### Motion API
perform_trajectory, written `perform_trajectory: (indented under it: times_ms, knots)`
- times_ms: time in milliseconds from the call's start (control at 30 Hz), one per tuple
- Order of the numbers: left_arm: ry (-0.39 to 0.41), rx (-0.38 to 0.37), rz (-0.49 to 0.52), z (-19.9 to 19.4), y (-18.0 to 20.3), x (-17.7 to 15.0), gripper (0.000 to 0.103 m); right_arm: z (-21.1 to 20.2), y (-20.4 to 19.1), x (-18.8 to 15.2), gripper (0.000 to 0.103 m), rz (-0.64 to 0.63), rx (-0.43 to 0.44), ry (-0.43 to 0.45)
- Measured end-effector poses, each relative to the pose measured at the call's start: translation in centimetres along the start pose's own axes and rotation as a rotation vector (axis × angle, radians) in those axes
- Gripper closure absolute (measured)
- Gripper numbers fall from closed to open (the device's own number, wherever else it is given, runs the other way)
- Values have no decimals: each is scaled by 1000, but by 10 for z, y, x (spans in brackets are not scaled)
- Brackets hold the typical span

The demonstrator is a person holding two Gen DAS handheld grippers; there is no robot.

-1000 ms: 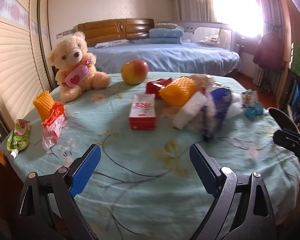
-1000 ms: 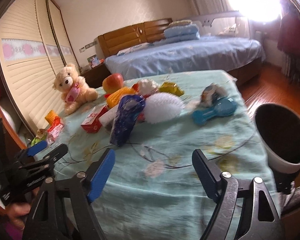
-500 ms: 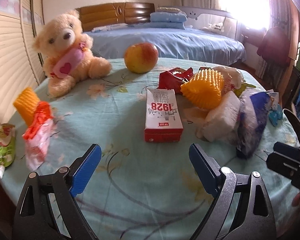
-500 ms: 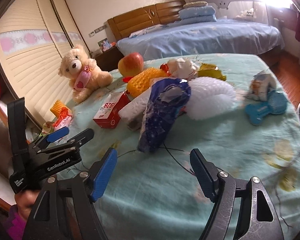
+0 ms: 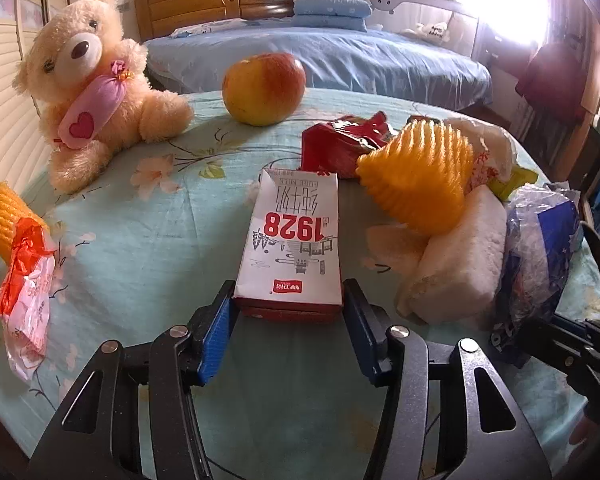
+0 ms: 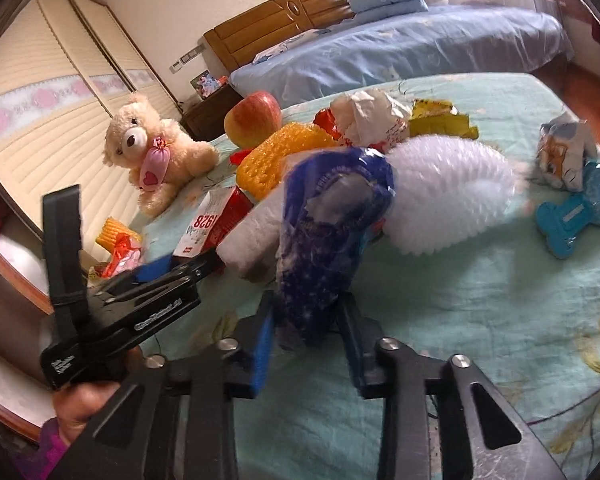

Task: Collect trash
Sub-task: 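Grasp the red-and-white milk carton with the left tool while the right tool grasps the blue snack bag, then carry both items over the trash bin and open both tools to drop them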

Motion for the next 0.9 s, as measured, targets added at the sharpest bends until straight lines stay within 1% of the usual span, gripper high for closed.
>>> perform_trajectory:
  times_ms: [67,267,467,567,767,900]
  knots:
    - [22,-2,-5,-7,-2,-2,51,-2,0,-1,76,-14,-1,8]
    - [64,0,-35,-34,-7,-19,52,-15,-4,-9,80,-44,8,16]
    - [114,-37,-47,-73,-2,-37,52,-42,-1,-17,80,-61,0,44]
    - [118,-77,-29,-85,10,-43,52,-55,5,-21,80,-57,-9,59]
    - [146,-159,43,-108,48,-49,52,-79,22,-25,80,-34,-46,97]
    - [153,-206,96,-113,76,-48,52,-95,36,-26,81,-15,-82,120]
Point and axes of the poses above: each gripper's, at about its wrist camera, not at the fingertips, and z roughly the way its jaws point, y to its right, x to its top, the point moved 3 cm from there along z, roughly the way its jaws point, and after that the axes turned 5 degrees about x, right-handed, at the moved point
